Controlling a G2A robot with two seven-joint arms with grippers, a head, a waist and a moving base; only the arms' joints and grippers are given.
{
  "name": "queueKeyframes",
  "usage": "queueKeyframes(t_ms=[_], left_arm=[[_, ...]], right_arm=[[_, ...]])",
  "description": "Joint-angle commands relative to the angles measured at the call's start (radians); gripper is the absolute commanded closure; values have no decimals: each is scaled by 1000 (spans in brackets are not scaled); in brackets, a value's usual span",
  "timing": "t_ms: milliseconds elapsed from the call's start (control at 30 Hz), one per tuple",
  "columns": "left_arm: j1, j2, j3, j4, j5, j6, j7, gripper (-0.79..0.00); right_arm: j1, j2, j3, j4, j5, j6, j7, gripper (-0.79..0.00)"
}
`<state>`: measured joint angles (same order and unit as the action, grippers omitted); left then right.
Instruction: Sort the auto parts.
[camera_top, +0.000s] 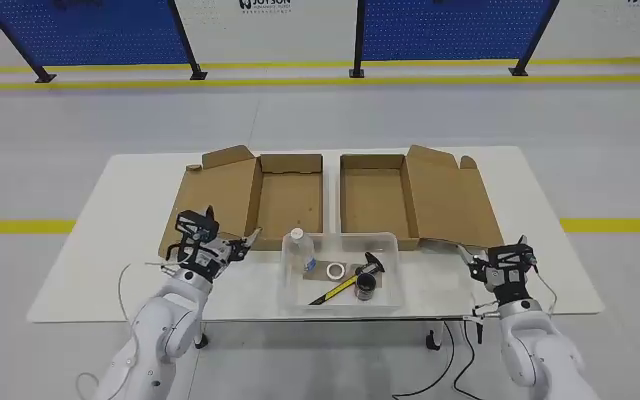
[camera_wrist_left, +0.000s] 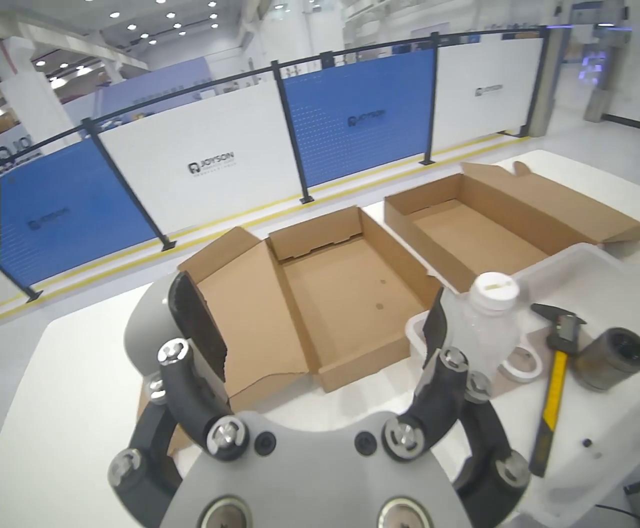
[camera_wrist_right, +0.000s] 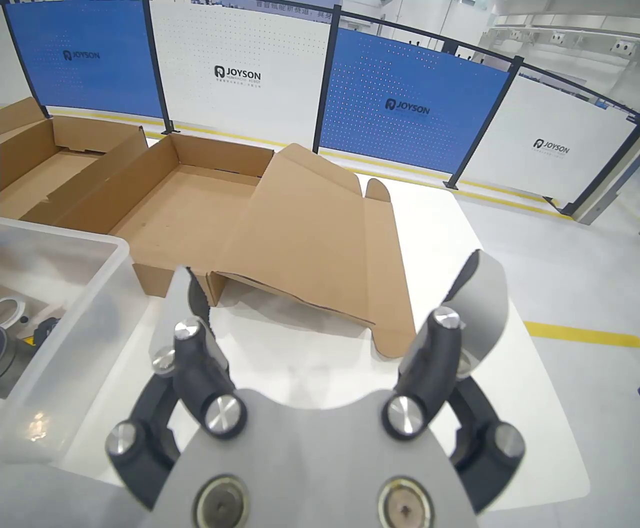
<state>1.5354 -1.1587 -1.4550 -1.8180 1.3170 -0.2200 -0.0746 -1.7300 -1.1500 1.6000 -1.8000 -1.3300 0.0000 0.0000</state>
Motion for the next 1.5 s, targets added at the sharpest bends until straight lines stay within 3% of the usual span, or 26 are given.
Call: queueKeyframes(t_ms=[0, 200, 567, 900, 1467], left_arm=[[-32, -2, 34, 16, 4, -40, -15, -785], [-113, -11, 126, 97, -9, -110, -61, -785], [-203, -33, 252, 232, -11, -114, -76, -785], [-243, -46, 300, 301, -85, -148, -101, -785], [-254, -52, 332, 303, -122, -176, -124, -763]], right_arm=[[0, 0, 0, 0, 0, 0, 0, -785], [0, 0, 0, 0, 0, 0, 0, -785], [0, 0, 0, 0, 0, 0, 0, -785], [0, 0, 0, 0, 0, 0, 0, -785], [0, 0, 0, 0, 0, 0, 0, -785]])
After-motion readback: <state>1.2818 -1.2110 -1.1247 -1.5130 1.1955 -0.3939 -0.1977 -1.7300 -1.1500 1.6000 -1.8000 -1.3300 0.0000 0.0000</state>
